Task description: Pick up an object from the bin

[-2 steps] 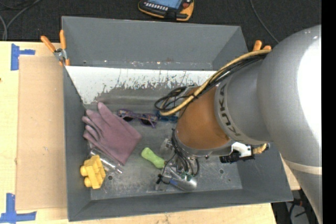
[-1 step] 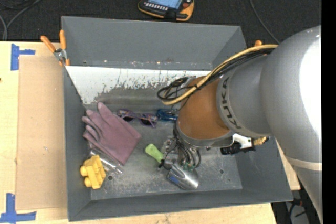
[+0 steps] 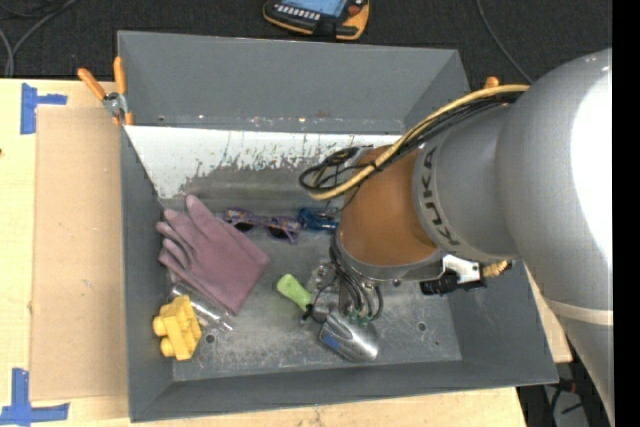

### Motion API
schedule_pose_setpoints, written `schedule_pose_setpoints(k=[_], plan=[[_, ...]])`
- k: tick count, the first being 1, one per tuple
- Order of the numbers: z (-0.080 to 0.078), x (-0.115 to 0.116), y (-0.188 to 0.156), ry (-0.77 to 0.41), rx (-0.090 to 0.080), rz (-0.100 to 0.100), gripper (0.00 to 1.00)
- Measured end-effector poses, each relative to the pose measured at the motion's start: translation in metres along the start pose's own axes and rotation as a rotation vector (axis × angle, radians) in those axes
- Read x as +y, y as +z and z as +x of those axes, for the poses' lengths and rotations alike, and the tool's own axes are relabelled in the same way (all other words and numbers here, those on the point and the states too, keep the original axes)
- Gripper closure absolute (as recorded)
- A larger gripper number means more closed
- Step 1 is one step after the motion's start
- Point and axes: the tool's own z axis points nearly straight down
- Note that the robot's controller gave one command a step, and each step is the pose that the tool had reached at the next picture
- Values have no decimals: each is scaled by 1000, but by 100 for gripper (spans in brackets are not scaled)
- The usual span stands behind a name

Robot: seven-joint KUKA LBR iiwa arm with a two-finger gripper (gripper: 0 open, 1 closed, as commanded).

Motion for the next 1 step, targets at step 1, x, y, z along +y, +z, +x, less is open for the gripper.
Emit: schedule_pose_setpoints(k=[1], plan=[[3, -1, -35, 0, 11, 4, 100]])
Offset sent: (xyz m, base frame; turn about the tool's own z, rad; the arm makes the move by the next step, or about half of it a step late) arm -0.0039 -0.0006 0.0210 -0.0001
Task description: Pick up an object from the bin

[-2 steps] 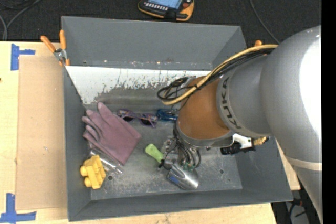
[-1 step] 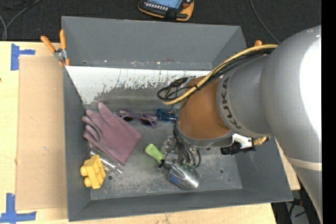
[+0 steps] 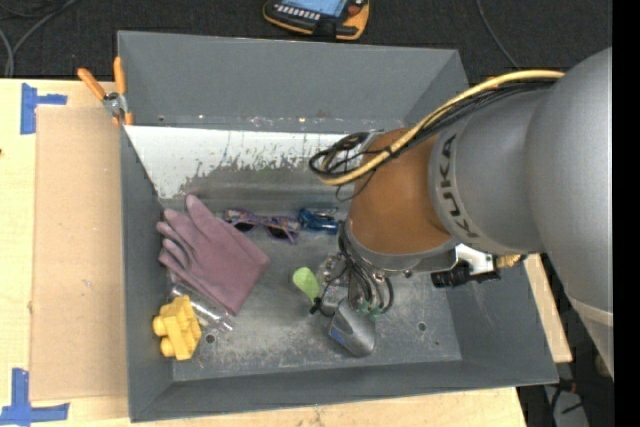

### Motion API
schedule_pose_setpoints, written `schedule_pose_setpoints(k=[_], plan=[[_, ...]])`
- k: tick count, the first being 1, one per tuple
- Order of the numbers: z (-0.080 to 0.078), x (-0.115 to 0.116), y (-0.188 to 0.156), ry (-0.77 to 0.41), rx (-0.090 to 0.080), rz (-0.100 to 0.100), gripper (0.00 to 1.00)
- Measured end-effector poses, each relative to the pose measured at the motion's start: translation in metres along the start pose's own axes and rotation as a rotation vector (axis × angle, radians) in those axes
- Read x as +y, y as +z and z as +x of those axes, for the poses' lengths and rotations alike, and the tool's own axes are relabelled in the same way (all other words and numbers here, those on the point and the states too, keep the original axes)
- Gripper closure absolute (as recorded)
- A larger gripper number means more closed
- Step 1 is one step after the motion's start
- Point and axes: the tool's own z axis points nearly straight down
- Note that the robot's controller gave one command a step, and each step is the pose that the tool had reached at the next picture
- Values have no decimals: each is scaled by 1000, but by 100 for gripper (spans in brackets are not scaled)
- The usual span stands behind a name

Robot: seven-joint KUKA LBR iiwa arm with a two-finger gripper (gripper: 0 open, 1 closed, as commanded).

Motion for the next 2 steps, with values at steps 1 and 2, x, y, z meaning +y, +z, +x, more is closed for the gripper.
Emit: schedule_pose_setpoints(k=[1, 2], plan=[[-2, 1, -36, -1, -9, -4, 100], [-2, 1, -45, -2, -10, -5, 100]])
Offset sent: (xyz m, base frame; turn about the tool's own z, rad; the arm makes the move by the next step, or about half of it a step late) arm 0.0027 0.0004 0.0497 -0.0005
